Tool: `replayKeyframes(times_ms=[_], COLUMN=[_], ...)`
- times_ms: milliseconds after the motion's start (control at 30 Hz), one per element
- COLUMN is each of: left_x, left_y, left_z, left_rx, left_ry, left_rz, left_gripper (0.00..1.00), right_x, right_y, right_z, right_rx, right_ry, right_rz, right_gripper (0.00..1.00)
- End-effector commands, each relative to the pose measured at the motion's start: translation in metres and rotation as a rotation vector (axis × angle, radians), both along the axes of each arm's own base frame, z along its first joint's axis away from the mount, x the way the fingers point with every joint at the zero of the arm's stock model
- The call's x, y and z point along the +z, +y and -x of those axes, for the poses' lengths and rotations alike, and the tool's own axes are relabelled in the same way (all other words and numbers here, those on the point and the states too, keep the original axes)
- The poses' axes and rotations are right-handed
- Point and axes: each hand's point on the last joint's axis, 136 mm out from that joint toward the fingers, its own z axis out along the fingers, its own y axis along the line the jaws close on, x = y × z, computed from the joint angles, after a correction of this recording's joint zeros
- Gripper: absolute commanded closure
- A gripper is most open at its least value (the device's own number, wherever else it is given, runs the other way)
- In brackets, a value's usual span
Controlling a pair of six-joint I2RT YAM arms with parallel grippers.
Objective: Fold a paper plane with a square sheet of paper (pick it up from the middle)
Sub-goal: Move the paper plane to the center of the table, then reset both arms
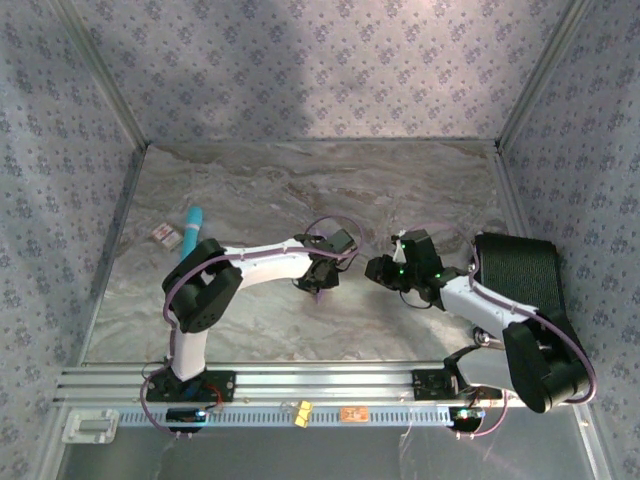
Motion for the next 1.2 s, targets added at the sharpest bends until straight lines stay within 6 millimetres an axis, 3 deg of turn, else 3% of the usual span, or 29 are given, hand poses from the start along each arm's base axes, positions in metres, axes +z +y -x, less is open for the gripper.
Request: replayKeyframes(times_ms=[0,300,433,600,733,767,800,933,1033,1167], left_x=[0.022,0.045,0.064,0.099,0.113,0.115,0.119,0.123,0.133,0.135], left_y=[0.004,0.007,0.012,0.037,0.077,0.091,0.106,0.174,0.231,0.295], left_z=[-0.002,0.0,-0.002,-0.013,-0.03,-0.035,-0.039,-0.056,-0.061,-0.066], left_rx=[0.018,0.017,0.013,0.006,0.039,0.056,0.079,0.202,0.3,0.366], left_ry=[-0.026,-0.069,-0.13,-0.263,-0.34,-0.361,-0.387,-0.461,-0.519,-0.565], left_rz=[-0.013,0.04,0.081,0.085,0.086,0.079,0.072,0.015,-0.108,-0.26], left_gripper=[0.69,0.64,0.61,0.52,0.42,0.37,0.32,0.14,0.01,0.0], right_x=[0.009,0.017,0.024,0.043,0.07,0.08,0.088,0.104,0.095,0.067], right_y=[-0.004,-0.018,-0.03,-0.047,-0.069,-0.074,-0.085,-0.127,-0.153,-0.19], right_z=[-0.003,-0.011,-0.018,-0.03,-0.046,-0.051,-0.057,-0.082,-0.099,-0.115], right_rx=[0.003,-0.014,-0.037,-0.037,-0.073,-0.077,-0.118,-0.251,-0.272,-0.342], right_ry=[-0.022,-0.042,-0.061,-0.145,-0.253,-0.294,-0.321,-0.405,-0.469,-0.426], right_rz=[0.019,0.07,0.114,0.238,0.391,0.432,0.486,0.718,0.911,0.941], right_gripper=[0.75,0.7,0.65,0.55,0.37,0.28,0.02,0.01,0.01,0.01])
